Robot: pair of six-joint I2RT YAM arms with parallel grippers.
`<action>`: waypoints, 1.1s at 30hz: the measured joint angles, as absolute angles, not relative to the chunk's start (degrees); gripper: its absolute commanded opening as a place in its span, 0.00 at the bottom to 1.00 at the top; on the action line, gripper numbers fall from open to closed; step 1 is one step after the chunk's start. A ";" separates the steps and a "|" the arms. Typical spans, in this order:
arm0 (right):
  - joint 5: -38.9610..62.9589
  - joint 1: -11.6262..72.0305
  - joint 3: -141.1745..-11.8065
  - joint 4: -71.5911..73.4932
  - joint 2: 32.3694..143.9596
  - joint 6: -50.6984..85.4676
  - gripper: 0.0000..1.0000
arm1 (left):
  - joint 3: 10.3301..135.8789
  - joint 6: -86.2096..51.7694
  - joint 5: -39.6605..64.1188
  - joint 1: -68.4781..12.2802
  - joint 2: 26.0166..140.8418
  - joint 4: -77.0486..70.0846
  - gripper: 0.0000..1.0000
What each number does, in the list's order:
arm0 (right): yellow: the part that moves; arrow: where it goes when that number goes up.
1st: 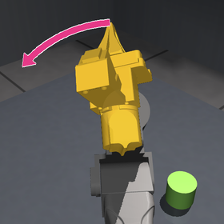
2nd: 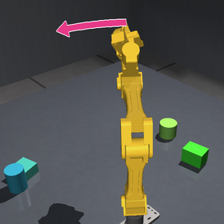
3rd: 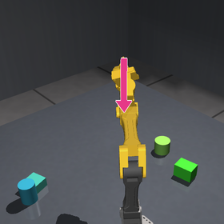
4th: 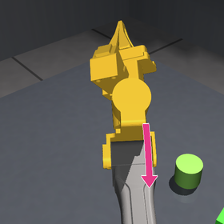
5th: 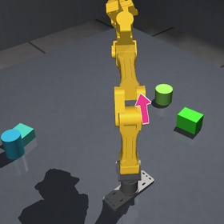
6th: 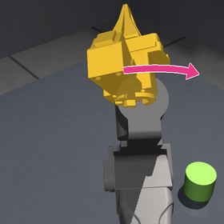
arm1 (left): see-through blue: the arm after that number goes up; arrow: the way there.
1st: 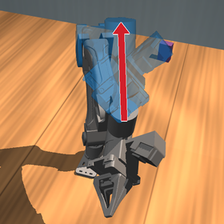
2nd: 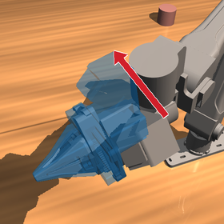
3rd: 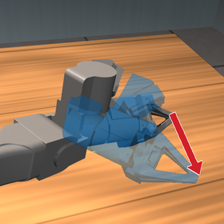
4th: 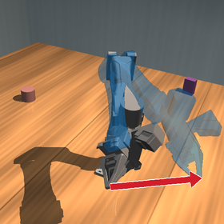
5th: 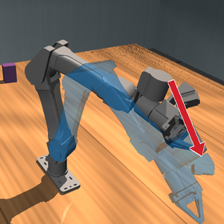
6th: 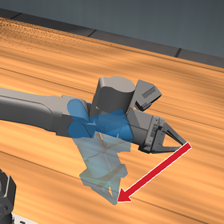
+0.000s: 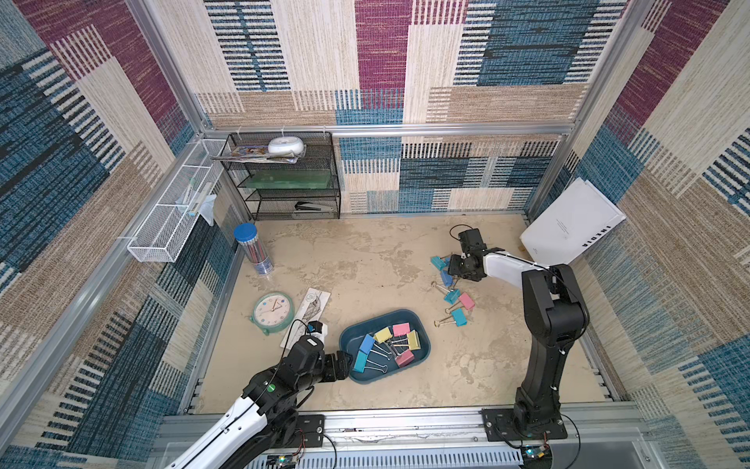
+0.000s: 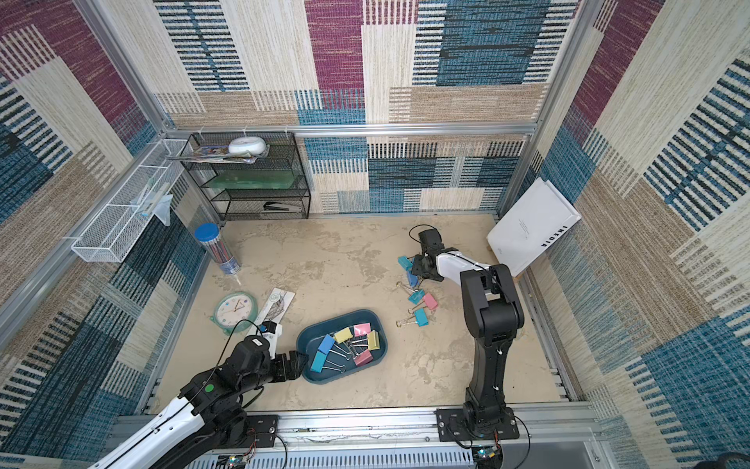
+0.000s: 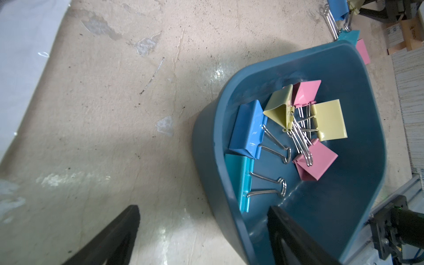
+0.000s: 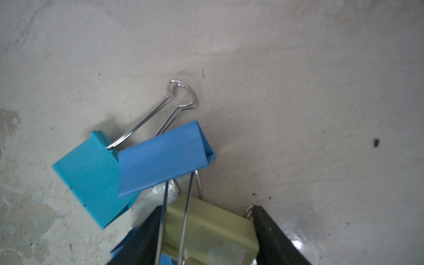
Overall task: Put the binder clips in the storage box
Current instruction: Pick up the binder clip at the center of the board, then place the binder clip in the storage box.
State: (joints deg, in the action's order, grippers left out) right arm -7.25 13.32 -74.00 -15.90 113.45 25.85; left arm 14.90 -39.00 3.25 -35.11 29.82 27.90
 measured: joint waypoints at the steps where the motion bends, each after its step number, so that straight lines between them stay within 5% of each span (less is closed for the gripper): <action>1: -7.38 13.32 -74.00 -15.88 113.43 25.85 0.57 | 14.90 -39.00 3.29 -35.09 29.82 27.90 0.91; 22: -4.49 14.68 -71.59 -19.99 99.72 22.68 0.51 | 14.90 -39.00 3.42 -34.96 30.09 27.88 0.91; 33: 5.34 33.36 -62.78 -19.62 87.83 25.78 0.50 | 14.90 -39.00 3.42 -34.96 30.24 27.46 0.91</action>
